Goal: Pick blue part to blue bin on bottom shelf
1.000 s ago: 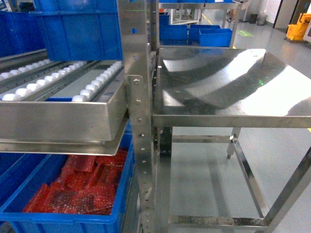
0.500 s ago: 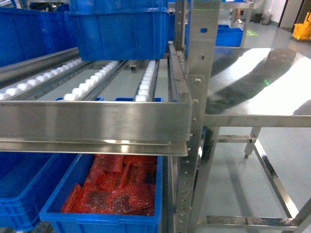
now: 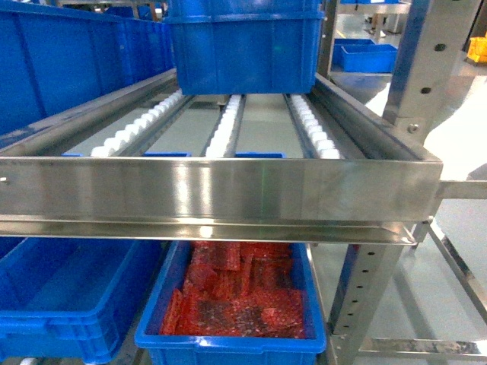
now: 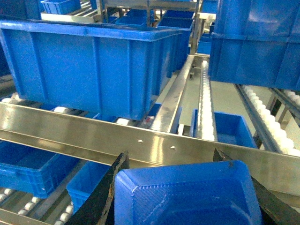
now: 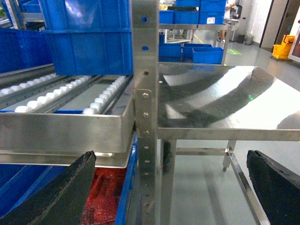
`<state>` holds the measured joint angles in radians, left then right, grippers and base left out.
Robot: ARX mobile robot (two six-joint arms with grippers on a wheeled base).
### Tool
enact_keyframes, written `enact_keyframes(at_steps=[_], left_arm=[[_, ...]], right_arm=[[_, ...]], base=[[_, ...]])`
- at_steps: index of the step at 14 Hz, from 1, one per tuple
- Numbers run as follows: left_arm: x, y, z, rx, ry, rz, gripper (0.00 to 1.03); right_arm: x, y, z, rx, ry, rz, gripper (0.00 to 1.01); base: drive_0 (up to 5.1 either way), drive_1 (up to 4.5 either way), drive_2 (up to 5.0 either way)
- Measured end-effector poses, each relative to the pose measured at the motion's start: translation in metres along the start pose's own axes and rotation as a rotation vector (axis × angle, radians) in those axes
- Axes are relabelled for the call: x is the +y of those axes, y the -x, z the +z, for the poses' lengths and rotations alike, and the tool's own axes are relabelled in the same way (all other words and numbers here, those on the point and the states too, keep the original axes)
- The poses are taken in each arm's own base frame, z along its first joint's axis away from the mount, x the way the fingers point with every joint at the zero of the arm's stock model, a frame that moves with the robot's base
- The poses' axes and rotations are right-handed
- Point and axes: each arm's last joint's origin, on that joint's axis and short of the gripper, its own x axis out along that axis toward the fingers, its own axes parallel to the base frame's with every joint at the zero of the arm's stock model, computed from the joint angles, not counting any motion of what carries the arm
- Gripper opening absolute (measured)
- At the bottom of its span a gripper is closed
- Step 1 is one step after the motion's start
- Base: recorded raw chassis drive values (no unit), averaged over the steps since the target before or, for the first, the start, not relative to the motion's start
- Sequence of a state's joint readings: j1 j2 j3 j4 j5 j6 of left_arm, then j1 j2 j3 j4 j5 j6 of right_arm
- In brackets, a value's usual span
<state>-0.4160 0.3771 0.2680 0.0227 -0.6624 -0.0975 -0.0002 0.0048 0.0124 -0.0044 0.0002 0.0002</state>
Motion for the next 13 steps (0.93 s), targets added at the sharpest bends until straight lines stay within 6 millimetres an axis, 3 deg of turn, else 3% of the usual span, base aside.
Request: enact_keyframes(at_steps=[2, 13], left_arm=[[0.0001, 0.0001, 0.0, 0.0, 0.0, 0.002, 0.44], [0.0002, 0.0003, 0.0003, -0.003, 0.002, 0.002, 0.44]], right_arm=[[0.0, 0.0, 0.0001, -0.002, 0.0, 0.0, 0.98], [0.0001, 0.0, -0.0001, 0.001, 0.0, 0.003, 0.98]], base=[[-5.1, 2.37, 2.4], [0.0, 0.0, 0.0]])
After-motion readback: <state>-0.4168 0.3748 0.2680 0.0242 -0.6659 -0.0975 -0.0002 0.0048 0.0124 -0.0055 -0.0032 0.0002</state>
